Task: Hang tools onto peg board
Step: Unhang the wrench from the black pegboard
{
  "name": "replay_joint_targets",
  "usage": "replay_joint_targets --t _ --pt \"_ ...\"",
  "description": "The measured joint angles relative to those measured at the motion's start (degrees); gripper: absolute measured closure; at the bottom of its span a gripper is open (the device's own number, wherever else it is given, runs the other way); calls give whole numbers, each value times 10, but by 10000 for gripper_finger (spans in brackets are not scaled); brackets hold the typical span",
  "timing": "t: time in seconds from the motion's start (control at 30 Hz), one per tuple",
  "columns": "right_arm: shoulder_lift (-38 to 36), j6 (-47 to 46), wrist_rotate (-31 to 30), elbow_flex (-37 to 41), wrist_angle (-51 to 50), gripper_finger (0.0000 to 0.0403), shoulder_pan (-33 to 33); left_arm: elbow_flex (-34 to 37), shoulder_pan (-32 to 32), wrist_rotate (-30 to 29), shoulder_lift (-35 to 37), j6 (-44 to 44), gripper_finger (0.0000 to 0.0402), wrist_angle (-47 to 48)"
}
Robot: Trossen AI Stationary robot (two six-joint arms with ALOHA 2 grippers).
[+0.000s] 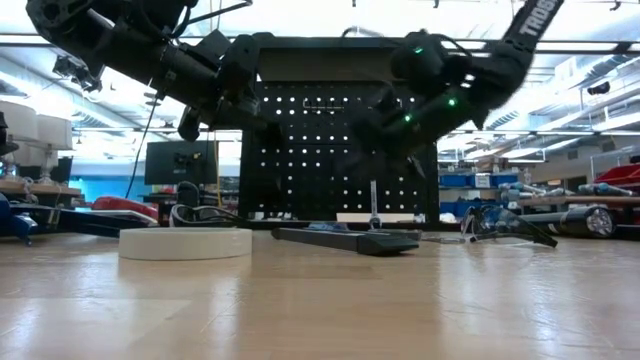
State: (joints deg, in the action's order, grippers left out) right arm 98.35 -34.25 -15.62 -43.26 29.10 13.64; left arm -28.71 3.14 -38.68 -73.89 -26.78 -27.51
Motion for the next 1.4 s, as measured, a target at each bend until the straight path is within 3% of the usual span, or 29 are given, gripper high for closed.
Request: replay_joint_targets --t 0.1,0.23,0.47,0.63,0.73,0.9,1.1,1.27,1.4 --pt "-1 4 -20 16 109 253 -16 0 0 5 0 3 296 0" --pt "-6 49 -25 -16 120 265 -43 0 15 -12 21 16 297 -6" --pt "0 87 -64 -43 124 288 -100 0 90 -149 117 235 311 -103" --pt "44 151 -86 -58 187 305 -135 0 107 -142 185 279 320 -111" --pt "72 164 -88 -114 178 314 -150 0 117 -141 224 297 325 -95" --pt "108 191 -120 -233 73 336 -171 0 124 -146 294 305 334 -62" --pt "171 203 -131 -334 25 368 -174 0 135 -175 360 384 352 -52" --pt "245 194 -130 -413 22 389 -176 0 139 -177 386 400 363 -49" --pt "313 191 -130 -466 89 391 -180 0 148 -181 391 403 364 -38"
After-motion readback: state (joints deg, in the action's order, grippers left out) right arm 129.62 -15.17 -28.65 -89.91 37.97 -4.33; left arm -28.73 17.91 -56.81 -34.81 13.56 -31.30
